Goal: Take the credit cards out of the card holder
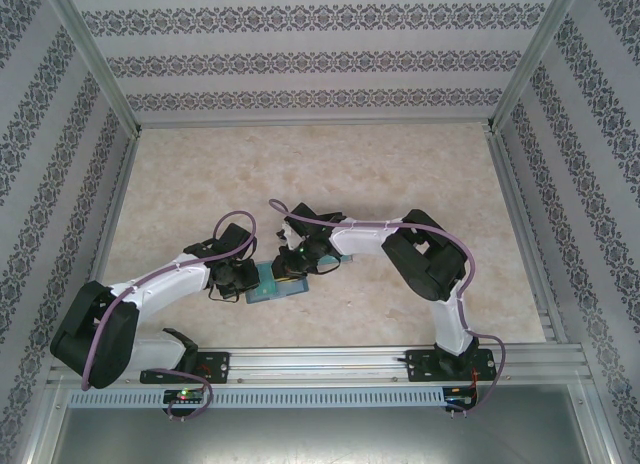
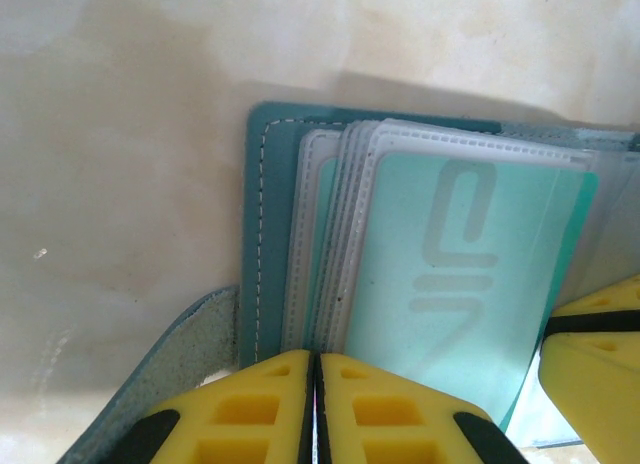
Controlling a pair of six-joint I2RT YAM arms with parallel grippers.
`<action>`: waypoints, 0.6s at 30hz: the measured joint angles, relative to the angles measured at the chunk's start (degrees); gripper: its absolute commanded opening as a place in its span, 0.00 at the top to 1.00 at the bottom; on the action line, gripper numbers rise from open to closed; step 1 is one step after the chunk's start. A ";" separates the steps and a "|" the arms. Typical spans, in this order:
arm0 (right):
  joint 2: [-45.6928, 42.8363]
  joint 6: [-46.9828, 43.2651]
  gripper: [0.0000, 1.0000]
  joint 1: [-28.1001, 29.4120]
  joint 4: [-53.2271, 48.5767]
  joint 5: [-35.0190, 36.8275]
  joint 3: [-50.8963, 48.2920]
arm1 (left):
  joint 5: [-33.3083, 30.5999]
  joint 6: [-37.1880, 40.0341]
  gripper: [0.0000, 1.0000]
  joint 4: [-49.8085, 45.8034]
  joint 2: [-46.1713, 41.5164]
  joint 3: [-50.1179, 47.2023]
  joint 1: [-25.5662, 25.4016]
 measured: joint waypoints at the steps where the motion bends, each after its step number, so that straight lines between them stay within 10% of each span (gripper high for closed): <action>1: 0.00 0.00 0.80 0.00 0.00 -0.04 0.00 | 0.00 0.00 0.91 0.00 0.00 0.00 0.00; 18: 1.29 0.00 0.82 0.37 0.22 -1.31 2.21 | 0.02 0.00 0.91 0.02 0.00 -0.02 0.00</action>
